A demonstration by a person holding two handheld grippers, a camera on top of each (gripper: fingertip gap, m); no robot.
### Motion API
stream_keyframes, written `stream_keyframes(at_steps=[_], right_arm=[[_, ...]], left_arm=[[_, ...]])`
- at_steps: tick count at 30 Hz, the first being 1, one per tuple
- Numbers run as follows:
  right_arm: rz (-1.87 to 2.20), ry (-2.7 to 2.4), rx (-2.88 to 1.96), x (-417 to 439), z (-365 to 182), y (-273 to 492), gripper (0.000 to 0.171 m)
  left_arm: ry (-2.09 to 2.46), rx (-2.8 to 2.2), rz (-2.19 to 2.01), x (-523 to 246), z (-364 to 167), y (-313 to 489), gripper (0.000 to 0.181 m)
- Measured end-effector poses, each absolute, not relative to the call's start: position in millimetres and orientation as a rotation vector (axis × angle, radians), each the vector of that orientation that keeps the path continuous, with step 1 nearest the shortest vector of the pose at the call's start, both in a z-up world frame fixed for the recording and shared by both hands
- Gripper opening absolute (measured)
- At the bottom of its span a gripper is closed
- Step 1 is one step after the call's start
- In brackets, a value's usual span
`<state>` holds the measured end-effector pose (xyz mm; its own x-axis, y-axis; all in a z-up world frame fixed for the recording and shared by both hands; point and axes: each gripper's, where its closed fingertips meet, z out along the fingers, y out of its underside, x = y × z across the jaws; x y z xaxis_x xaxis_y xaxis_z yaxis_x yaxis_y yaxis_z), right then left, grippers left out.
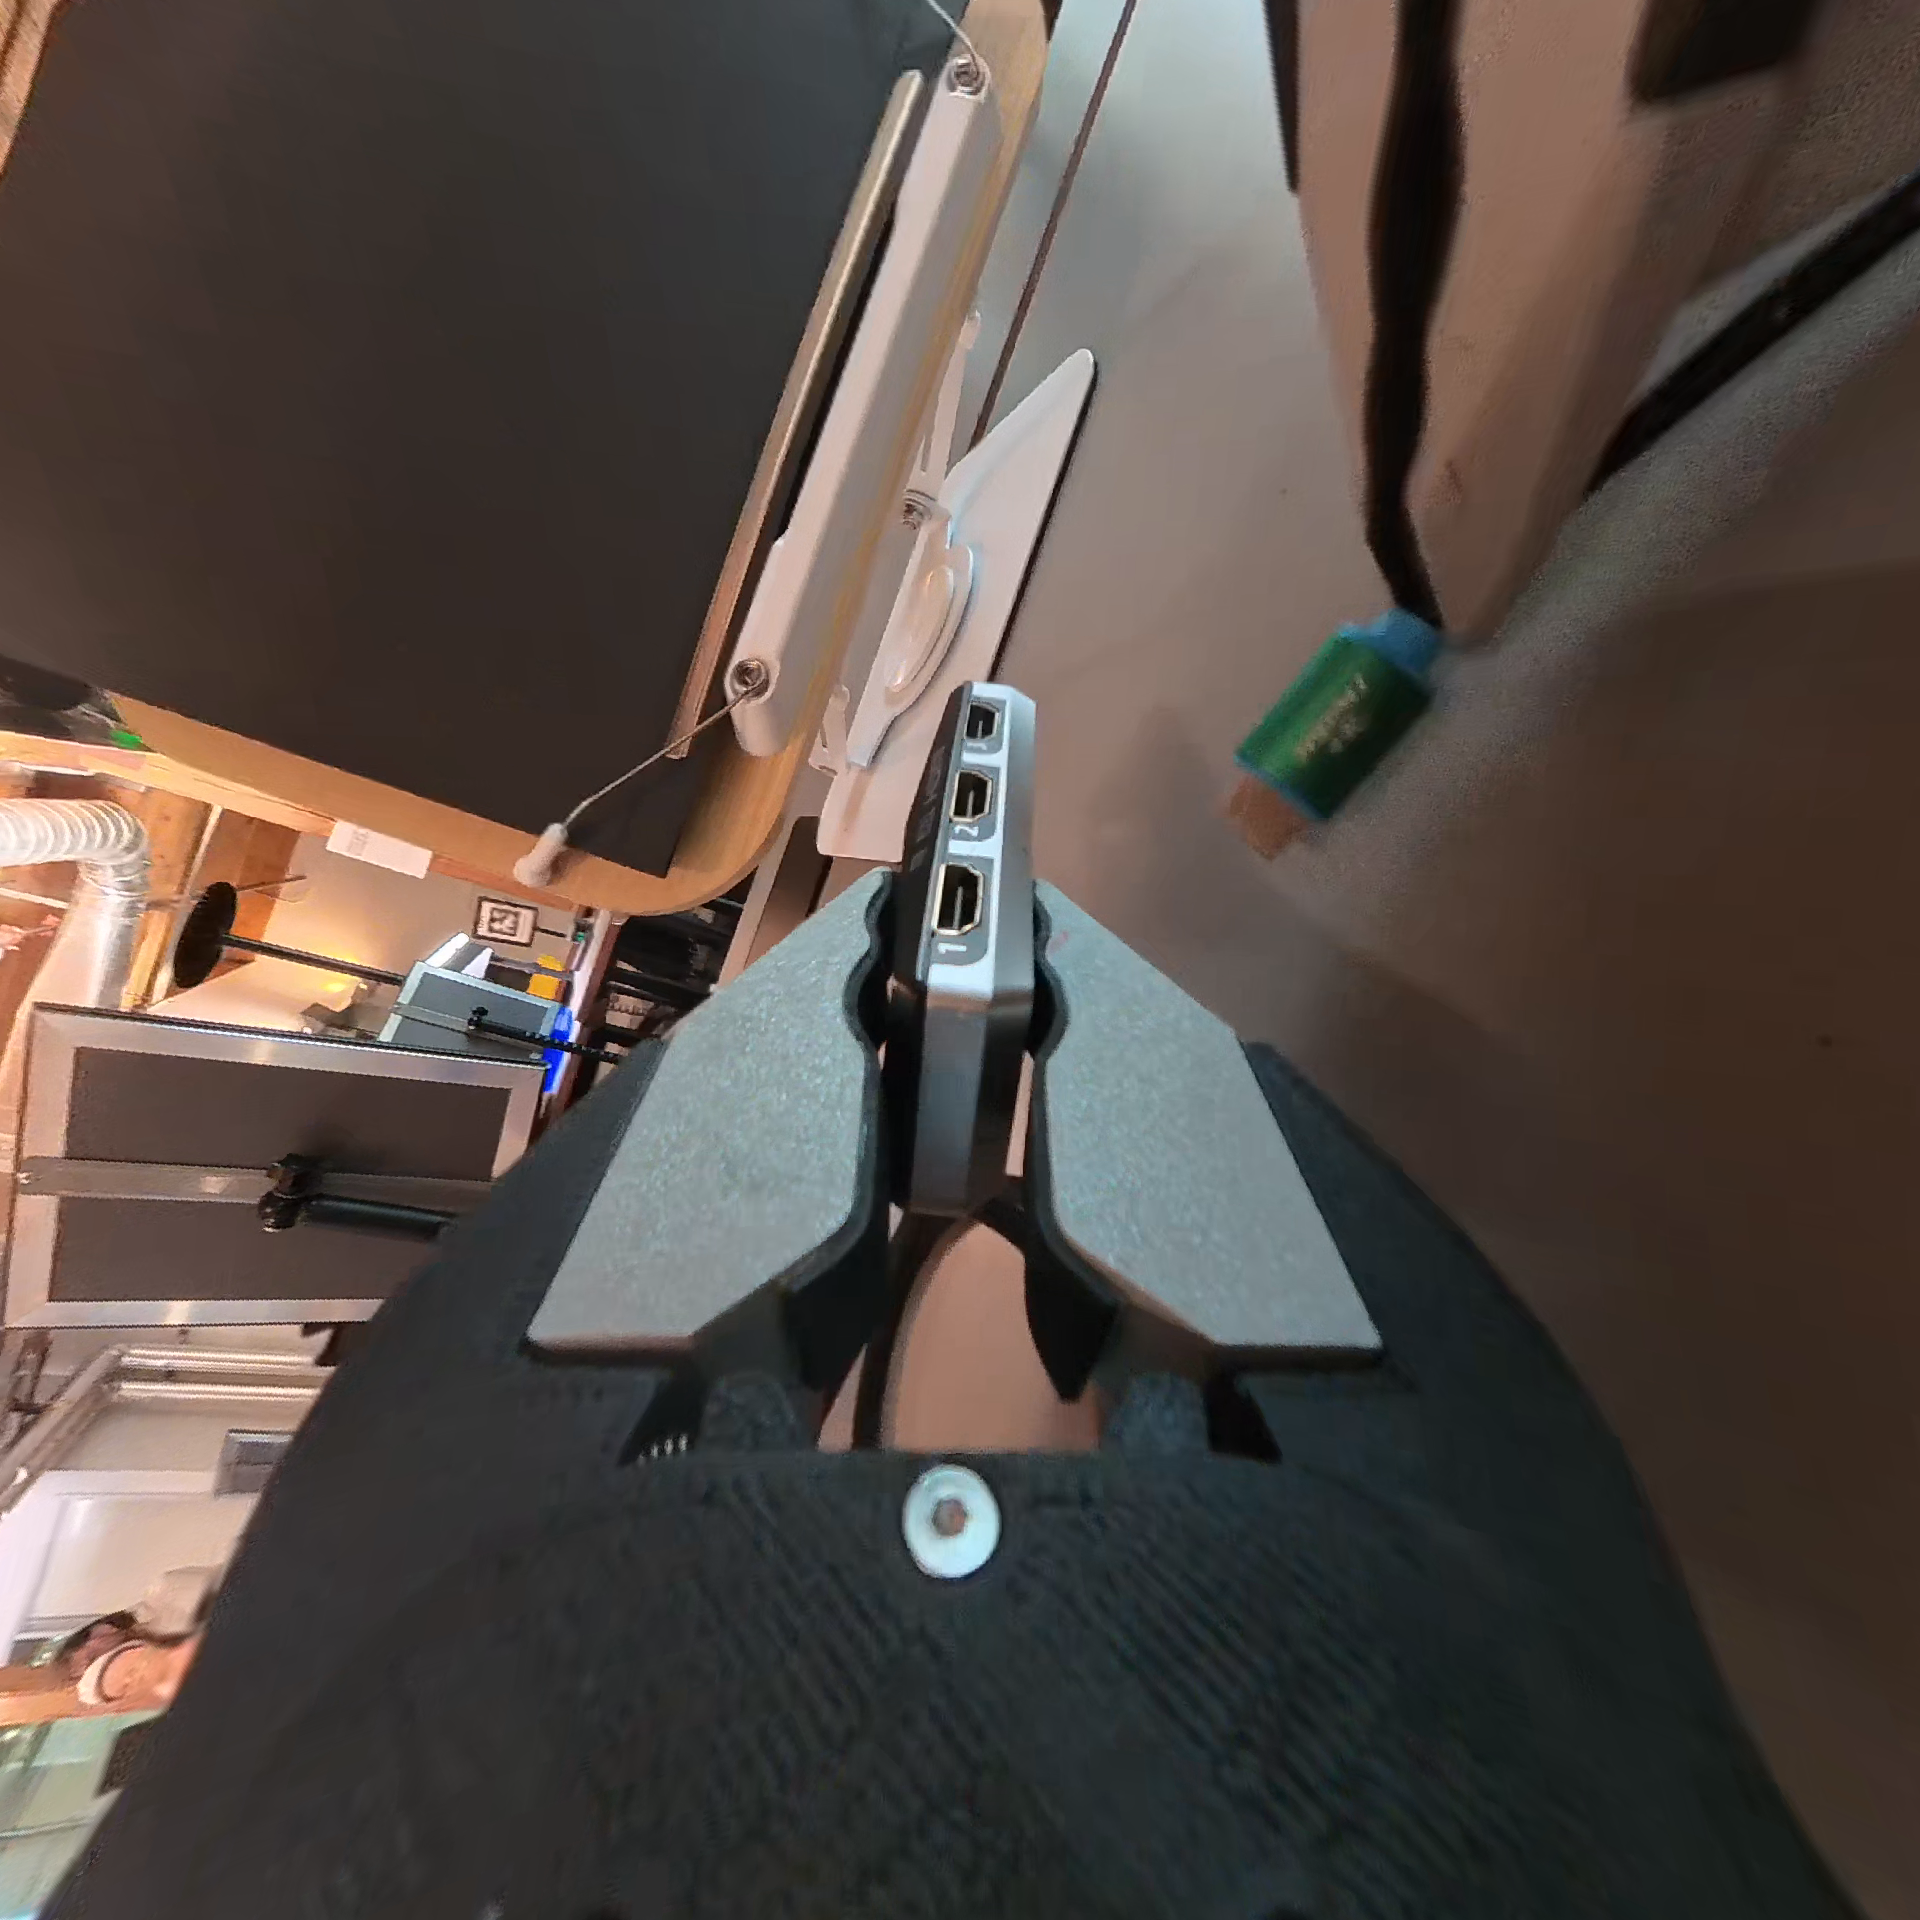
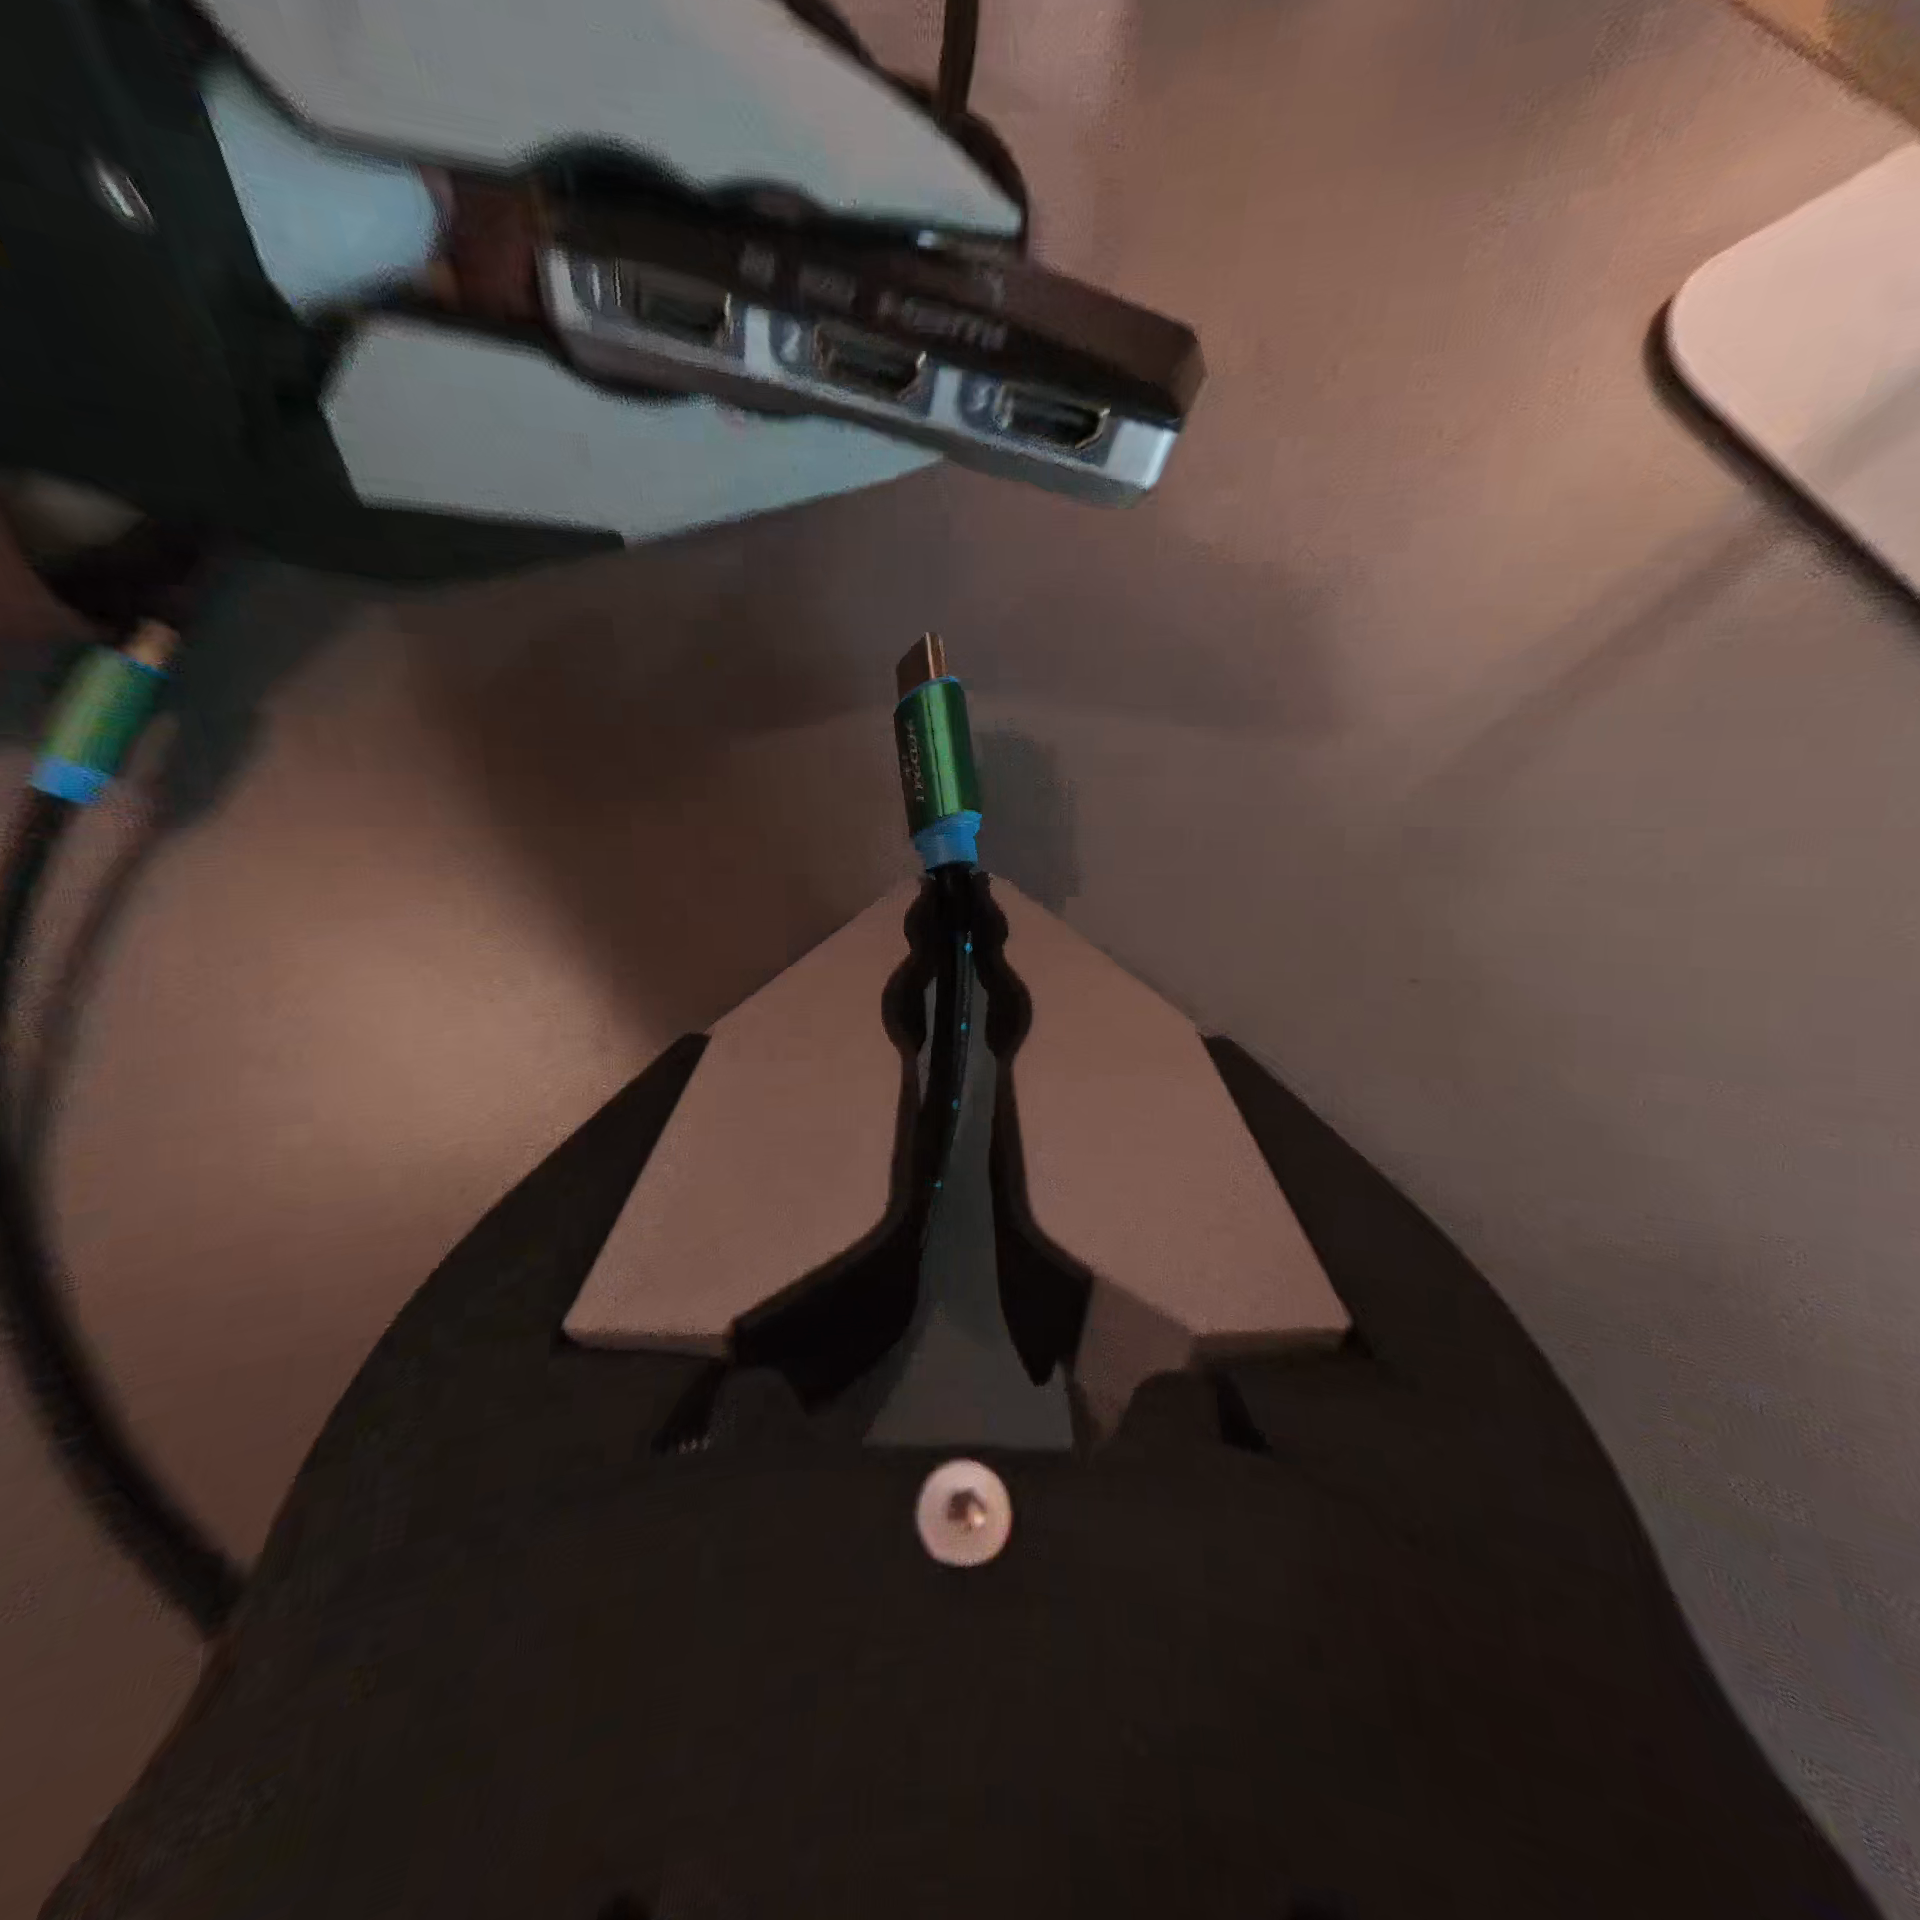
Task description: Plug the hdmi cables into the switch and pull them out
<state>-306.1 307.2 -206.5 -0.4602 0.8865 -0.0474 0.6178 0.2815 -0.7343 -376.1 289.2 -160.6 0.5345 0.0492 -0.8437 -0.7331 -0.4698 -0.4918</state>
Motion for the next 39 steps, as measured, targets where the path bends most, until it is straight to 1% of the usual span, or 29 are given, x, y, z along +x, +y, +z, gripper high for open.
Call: stream_keyframes(at_steps=[6,8,14,22,27,30,34,39], right_arm=[[1.618,-2.060,-1.587,-300.4,-170.7,295.2,0.003],[1.770,-2.026,-1.654,-298.4,-165.6,293.1,0.003],[2.098,-1.978,-1.718,-291.9,-149.9,277.9,0.003],[2.397,-1.907,-1.789,-284.3,-135.8,271.0,0.003],[2.572,-1.843,-1.784,-282.0,-126.0,269.2,0.003],[2.552,-1.852,-1.804,-283.0,-129.1,267.8,0.002],[2.244,-1.932,-1.781,-291.7,-144.9,269.7,0.002],[1.990,-1.962,-1.615,-300.4,-145.6,271.7,0.003]], left_arm=[[0.604,-1.827,1.176,-382.3,-158.7,287.3,0.020],[0.611,-1.795,1.221,-382.2,-152.9,286.3,0.019],[0.701,-1.684,1.346,-373.1,-139.7,285.9,0.019],[0.737,-1.519,1.454,-356.0,-116.3,285.6,0.019],[0.725,-1.537,1.416,-356.2,-117.5,284.9,0.019],[0.720,-1.562,1.397,-358.4,-121.2,285.3,0.019],[0.708,-1.593,1.361,-360.4,-125.2,285.6,0.019],[0.666,-1.654,1.328,-369.3,-130.4,283.9,0.019]])
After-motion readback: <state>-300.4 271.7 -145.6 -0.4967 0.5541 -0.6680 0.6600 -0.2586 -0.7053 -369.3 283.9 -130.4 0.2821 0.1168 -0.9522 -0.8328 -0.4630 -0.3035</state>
